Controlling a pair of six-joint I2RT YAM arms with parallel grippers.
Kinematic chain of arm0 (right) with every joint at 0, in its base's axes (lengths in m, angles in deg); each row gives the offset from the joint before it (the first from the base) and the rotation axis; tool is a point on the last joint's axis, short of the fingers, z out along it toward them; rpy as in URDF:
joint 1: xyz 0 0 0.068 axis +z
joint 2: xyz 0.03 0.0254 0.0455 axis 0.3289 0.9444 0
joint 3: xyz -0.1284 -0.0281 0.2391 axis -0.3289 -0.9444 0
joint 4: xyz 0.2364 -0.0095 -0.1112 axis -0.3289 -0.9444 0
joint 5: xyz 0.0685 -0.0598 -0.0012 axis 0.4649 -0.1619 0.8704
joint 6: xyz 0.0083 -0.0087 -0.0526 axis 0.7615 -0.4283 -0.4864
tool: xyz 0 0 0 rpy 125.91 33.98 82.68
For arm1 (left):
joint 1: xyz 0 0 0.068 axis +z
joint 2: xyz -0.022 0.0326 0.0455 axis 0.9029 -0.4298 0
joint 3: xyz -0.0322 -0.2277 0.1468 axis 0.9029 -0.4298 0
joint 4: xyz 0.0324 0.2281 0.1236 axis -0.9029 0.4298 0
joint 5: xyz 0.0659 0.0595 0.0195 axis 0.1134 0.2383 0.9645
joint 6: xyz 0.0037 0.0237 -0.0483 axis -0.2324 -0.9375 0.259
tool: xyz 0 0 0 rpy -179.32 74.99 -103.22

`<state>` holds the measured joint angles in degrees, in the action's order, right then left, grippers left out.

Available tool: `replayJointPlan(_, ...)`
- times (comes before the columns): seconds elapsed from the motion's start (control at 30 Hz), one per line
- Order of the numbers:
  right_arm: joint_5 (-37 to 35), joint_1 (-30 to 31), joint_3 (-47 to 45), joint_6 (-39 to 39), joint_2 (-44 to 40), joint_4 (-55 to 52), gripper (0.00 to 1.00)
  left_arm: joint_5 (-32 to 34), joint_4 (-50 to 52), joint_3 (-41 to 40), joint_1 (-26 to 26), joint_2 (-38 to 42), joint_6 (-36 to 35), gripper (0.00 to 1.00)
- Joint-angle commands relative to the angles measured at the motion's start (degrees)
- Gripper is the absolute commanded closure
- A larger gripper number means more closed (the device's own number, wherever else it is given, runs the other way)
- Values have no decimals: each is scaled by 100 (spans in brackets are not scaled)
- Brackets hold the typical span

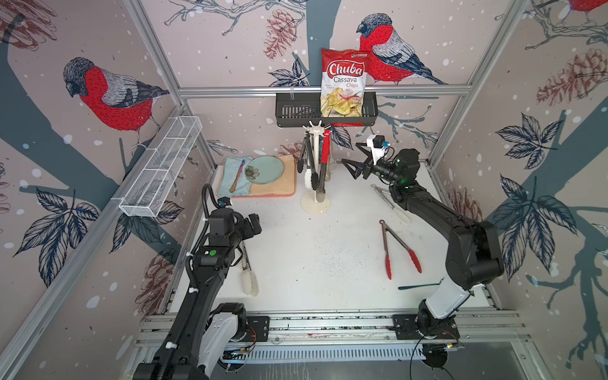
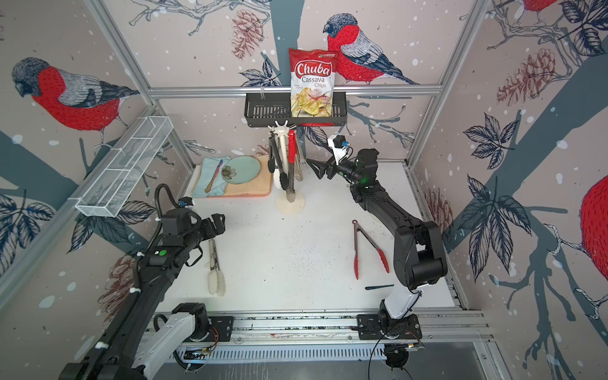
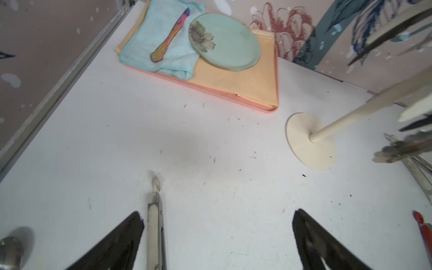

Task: Hang food tongs on kitchen utensil racks
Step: Pick up the food tongs from the center of the board.

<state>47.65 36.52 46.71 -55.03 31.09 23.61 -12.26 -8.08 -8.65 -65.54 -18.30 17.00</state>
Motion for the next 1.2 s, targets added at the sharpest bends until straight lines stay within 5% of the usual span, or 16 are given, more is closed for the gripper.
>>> replayJointPlan(0.0,-551,21,-223,193,-375,-634,0,121,600,132,46,-369,477,2)
replayJointPlan(0.53,-1469,-19,-1715,179,-2259,-2176,0,555,1062,155,306,-1564,960,14)
replayJointPlan(0.9,-1444,-78,-1921,10,-2378,-2329,0,327,879,89,448,-2034,844,42)
replayJointPlan(1.17,-1338,-89,-1912,-77,-2380,-2332,0,461,853,76,454,-2473,849,52)
